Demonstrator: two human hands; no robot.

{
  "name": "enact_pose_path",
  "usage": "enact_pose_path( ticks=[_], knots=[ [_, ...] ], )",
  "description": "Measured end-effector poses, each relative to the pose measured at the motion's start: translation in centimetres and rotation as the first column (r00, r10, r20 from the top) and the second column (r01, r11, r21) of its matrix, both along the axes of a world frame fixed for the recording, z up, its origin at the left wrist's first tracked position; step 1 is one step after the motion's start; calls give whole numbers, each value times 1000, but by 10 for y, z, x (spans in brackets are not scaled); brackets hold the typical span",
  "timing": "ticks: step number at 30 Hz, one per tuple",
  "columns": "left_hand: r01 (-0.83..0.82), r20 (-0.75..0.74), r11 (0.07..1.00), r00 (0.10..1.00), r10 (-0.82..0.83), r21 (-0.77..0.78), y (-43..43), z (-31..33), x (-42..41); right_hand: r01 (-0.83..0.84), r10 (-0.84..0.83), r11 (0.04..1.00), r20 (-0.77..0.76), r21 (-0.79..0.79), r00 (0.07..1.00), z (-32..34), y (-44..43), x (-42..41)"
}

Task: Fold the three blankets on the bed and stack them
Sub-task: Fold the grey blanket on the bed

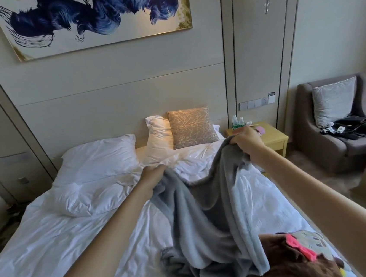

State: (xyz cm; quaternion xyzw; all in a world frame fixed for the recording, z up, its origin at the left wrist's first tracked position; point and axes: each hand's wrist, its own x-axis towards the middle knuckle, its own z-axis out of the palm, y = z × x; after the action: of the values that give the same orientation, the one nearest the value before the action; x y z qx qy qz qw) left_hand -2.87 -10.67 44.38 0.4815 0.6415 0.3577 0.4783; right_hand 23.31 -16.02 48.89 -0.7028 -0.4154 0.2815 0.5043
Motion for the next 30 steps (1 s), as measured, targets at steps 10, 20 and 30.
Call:
enact_pose_path(
  ticks=[10, 20, 30],
  knots=[
    [414, 195, 866, 859, -474, 282, -39, 52, 60, -219, 248, 967, -289, 130, 925, 26, -3, -54],
    [303, 143, 905, 923, -356, 300, -35, 61, 44, -456, 495, 863, -191, 218, 847, 31, -13, -44],
    [633, 254, 706, 660, -707, 319, -41, 73, 45, -309, 211, 920, 362, 242, 908, 23, -3, -55]
  ],
)
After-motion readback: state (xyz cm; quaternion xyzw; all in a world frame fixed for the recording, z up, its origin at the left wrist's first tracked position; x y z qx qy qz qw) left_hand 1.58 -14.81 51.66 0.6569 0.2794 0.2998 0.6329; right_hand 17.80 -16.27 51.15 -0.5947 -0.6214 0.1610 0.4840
